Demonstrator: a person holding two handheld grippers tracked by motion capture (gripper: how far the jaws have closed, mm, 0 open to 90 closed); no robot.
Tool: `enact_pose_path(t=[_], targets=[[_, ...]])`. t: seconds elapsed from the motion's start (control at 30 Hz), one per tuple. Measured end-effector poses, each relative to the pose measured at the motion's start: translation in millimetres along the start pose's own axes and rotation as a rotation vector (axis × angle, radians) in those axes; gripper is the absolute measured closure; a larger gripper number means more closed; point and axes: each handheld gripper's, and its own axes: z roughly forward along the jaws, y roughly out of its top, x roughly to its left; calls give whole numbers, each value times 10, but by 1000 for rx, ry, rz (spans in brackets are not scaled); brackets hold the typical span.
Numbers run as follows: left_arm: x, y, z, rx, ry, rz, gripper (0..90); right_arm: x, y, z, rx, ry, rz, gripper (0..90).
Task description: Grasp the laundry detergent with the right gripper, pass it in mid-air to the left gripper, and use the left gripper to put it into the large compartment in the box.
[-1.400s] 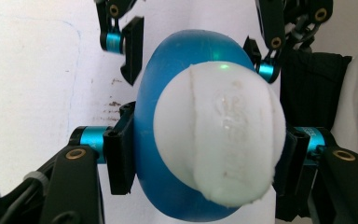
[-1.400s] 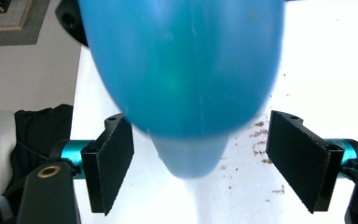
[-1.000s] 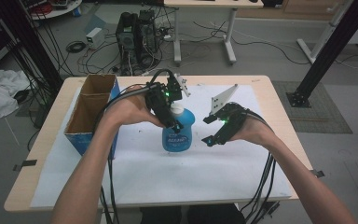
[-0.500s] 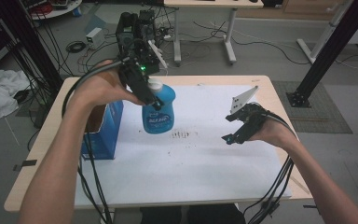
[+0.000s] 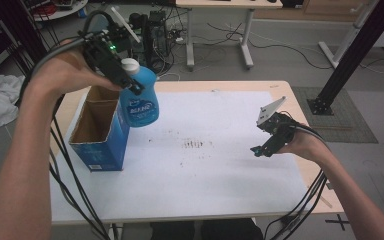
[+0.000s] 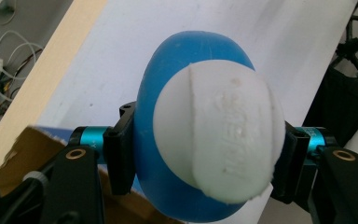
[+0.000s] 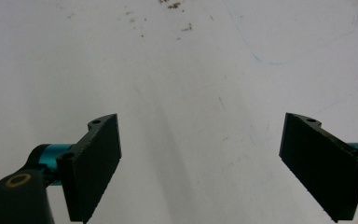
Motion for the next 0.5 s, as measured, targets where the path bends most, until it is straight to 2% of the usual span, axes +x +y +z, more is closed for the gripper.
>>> enact_pose_path(t=[0.03, 0.1, 0.13, 0.17, 0.2, 0.27, 0.3, 0.33, 0.37, 0.4, 0.43, 0.47, 0.5], targets=[[22, -28, -31, -3, 6, -17, 380, -8, -16, -3, 6, 7, 8, 119], [80, -87, -97, 10, 21, -37, 380, -39, -49, 7, -19, -8, -14, 119], [96, -120, -113, -3, 26, -70, 380, -46, -63, -7, -11, -7, -8, 119], [122, -152, -134, 2, 31, -90, 380, -62, -78, 1, -26, -14, -16, 119], [149, -186, -151, 5, 38, -110, 380, -59, -91, -12, -12, -12, 0, 119], [206, -258, -181, 10, 54, -143, 380, -77, -114, -5, -24, -22, -7, 119], [233, -294, -188, 6, 63, -165, 381, -78, -121, -21, -3, -21, 1, 119], [233, -294, -188, 6, 63, -165, 380, -71, -134, -11, -10, -19, 15, 119], [296, -361, -212, 8, 86, -198, 381, -79, -141, -5, -17, -25, 8, 119], [324, -392, -224, 12, 94, -210, 381, -76, -142, -16, -9, -11, 22, 119], [354, -421, -240, 14, 101, -227, 381, -83, -149, -5, -18, -23, 5, 119], [384, -449, -256, 14, 111, -242, 381, -84, -149, -18, -4, -23, 9, 119], [410, -474, -272, 14, 118, -254, 381, -96, -156, -8, -20, -27, -3, 119]])
